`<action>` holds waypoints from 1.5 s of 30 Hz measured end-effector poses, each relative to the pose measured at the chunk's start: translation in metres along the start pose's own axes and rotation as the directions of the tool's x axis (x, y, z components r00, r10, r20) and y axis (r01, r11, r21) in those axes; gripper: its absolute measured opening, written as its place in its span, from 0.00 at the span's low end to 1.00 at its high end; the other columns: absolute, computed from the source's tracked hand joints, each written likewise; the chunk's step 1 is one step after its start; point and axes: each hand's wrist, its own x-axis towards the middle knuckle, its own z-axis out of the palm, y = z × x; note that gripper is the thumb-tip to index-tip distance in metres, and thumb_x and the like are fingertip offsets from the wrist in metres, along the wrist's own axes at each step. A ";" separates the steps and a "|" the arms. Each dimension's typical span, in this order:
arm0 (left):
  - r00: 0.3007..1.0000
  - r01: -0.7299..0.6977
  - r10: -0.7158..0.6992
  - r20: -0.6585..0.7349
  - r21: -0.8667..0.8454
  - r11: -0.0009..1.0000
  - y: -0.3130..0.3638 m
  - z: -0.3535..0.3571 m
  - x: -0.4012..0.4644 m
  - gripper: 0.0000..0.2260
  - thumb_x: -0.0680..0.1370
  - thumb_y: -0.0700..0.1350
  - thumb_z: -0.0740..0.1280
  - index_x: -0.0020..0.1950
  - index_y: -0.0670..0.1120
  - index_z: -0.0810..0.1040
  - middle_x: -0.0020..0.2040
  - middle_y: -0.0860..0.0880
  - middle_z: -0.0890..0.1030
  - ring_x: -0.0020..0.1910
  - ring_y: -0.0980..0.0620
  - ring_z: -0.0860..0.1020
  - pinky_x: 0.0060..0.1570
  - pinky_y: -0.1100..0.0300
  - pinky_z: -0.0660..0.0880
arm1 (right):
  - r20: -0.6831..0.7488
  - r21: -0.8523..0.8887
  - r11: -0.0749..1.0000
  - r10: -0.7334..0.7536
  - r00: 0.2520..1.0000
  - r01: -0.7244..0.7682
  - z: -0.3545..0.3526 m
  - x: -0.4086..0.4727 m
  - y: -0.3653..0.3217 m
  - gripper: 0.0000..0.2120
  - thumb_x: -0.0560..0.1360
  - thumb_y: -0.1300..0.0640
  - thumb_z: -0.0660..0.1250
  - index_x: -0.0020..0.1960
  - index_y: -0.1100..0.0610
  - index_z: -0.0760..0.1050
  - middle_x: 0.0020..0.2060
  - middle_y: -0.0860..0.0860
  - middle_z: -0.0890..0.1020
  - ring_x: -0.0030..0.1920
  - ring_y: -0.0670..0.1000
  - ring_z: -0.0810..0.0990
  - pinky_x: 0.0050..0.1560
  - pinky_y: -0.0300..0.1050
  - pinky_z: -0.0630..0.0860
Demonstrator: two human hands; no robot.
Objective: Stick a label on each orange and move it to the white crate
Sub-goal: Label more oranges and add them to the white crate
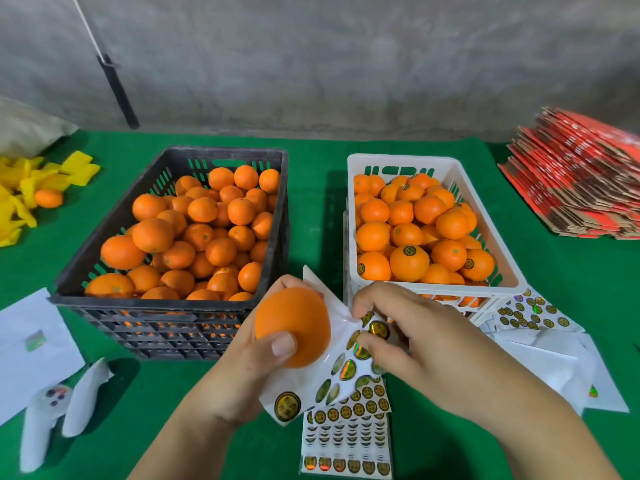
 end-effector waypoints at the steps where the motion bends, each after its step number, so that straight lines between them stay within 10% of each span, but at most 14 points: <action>1: 1.000 -0.021 0.021 0.010 0.010 1.000 0.000 0.000 0.001 0.27 0.55 0.67 0.84 0.48 0.59 0.84 0.45 0.55 0.84 0.42 0.55 0.83 0.42 0.61 0.80 | -0.025 0.001 1.000 0.003 1.000 -0.003 0.001 0.000 0.000 0.11 0.82 0.46 0.68 0.60 0.37 0.70 0.53 0.32 0.73 0.40 0.45 0.77 0.40 0.53 0.77; 4: 0.995 -0.080 0.081 -0.063 0.010 0.997 -0.001 0.003 0.002 0.37 0.49 0.69 0.83 0.50 0.50 0.82 0.43 0.54 0.84 0.40 0.54 0.82 0.39 0.62 0.78 | -0.230 0.035 0.999 0.024 0.973 -0.016 0.005 0.001 0.001 0.12 0.81 0.44 0.71 0.63 0.42 0.79 0.64 0.39 0.71 0.54 0.42 0.78 0.54 0.43 0.76; 9: 0.981 -0.108 0.113 -0.160 0.039 0.993 0.002 0.010 -0.002 0.47 0.48 0.70 0.83 0.51 0.39 0.71 0.42 0.55 0.84 0.40 0.55 0.82 0.39 0.63 0.79 | -0.340 0.028 0.998 -0.035 0.940 0.048 0.016 0.006 0.002 0.18 0.75 0.49 0.74 0.63 0.53 0.85 0.55 0.44 0.78 0.57 0.47 0.75 0.60 0.34 0.69; 18: 0.967 -0.198 0.213 -0.142 0.113 0.974 0.005 0.014 -0.007 0.24 0.64 0.66 0.80 0.56 0.60 0.83 0.52 0.59 0.85 0.49 0.58 0.84 0.45 0.65 0.81 | -0.355 0.092 0.989 -0.077 0.932 0.117 0.020 0.003 0.007 0.17 0.76 0.52 0.75 0.64 0.55 0.84 0.54 0.46 0.79 0.54 0.51 0.81 0.53 0.46 0.78; 22: 0.999 -0.033 0.036 0.014 -0.198 0.980 0.002 0.005 -0.012 0.09 0.81 0.63 0.65 0.61 0.73 0.74 0.53 0.67 0.77 0.50 0.67 0.79 0.32 0.75 0.74 | -0.372 0.062 0.989 -0.104 0.922 0.136 0.021 0.006 0.008 0.15 0.77 0.56 0.74 0.62 0.58 0.85 0.52 0.50 0.81 0.54 0.51 0.83 0.52 0.46 0.79; 25: 0.974 -0.161 0.188 -0.129 0.194 0.968 0.000 -0.003 -0.005 0.24 0.66 0.67 0.80 0.58 0.61 0.81 0.52 0.60 0.82 0.49 0.56 0.83 0.43 0.64 0.80 | -0.350 0.111 0.986 -0.082 0.933 0.128 0.022 0.006 0.008 0.13 0.78 0.58 0.73 0.62 0.57 0.86 0.51 0.48 0.81 0.52 0.49 0.83 0.49 0.45 0.78; 33: 0.999 -0.037 0.038 -0.003 0.066 0.997 -0.017 -0.015 -0.011 0.31 0.67 0.61 0.82 0.61 0.47 0.75 0.54 0.42 0.75 0.46 0.38 0.76 0.44 0.41 0.68 | -0.233 0.617 0.787 0.198 0.952 -0.013 0.002 0.003 0.013 0.08 0.77 0.51 0.71 0.50 0.43 0.88 0.46 0.50 0.85 0.47 0.48 0.83 0.49 0.36 0.76; 36: 1.000 -0.019 0.017 0.009 0.184 0.983 -0.008 -0.007 -0.013 0.32 0.69 0.61 0.81 0.62 0.45 0.72 0.56 0.46 0.76 0.47 0.43 0.78 0.43 0.52 0.75 | -0.477 0.520 0.854 0.261 0.839 0.030 -0.009 0.005 0.010 0.04 0.78 0.49 0.72 0.47 0.42 0.85 0.42 0.46 0.86 0.41 0.42 0.81 0.45 0.31 0.75; 39: 0.999 -0.008 -0.001 0.050 0.181 0.983 -0.003 0.004 -0.012 0.31 0.71 0.61 0.80 0.63 0.45 0.72 0.54 0.50 0.76 0.48 0.50 0.78 0.42 0.60 0.75 | -0.266 0.326 0.944 0.053 0.963 0.038 -0.012 0.003 0.001 0.10 0.75 0.41 0.75 0.55 0.41 0.83 0.47 0.44 0.83 0.48 0.46 0.82 0.49 0.31 0.74; 45: 0.994 0.023 -0.032 0.106 0.090 0.996 -0.018 -0.012 -0.008 0.35 0.70 0.58 0.82 0.65 0.39 0.70 0.56 0.32 0.73 0.48 0.27 0.74 0.39 0.37 0.70 | -0.146 0.306 0.952 0.044 0.988 0.003 -0.010 -0.002 0.008 0.09 0.74 0.45 0.76 0.54 0.43 0.85 0.48 0.44 0.82 0.50 0.49 0.81 0.50 0.33 0.72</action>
